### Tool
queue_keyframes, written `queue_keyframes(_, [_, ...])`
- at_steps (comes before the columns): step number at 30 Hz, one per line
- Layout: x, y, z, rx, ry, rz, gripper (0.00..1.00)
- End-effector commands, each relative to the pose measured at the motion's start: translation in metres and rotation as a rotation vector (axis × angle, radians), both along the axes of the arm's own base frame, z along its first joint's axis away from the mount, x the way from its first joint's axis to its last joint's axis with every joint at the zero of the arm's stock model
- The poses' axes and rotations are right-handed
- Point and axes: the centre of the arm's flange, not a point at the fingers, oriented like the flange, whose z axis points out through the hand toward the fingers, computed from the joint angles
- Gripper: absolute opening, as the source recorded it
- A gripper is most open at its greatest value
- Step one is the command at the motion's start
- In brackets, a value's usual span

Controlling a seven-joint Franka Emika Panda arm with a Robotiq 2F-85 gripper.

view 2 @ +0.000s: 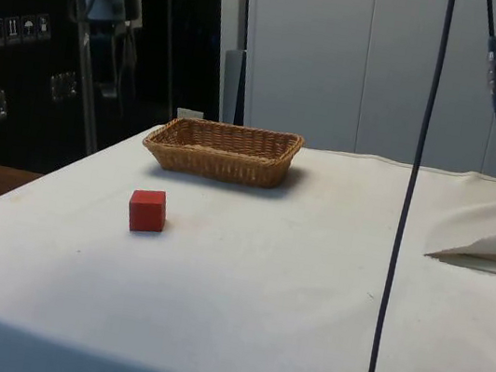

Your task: Pick up the cube and place it into the basket.

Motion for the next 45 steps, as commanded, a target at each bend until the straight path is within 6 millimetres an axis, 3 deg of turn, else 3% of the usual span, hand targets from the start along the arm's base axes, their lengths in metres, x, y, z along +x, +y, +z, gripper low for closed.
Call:
queue_keyframes(1, [0.0, 0.0, -0.003, -0.005, -0.009, -0.001, 1.0])
queue_keyframes(32, [-0.001, 0.003, -0.029, -0.002, 0.004, -0.001, 1.0])
queue_keyframes(45, [-0.001, 0.002, -0.05, -0.003, -0.013, 0.0, 1.0])
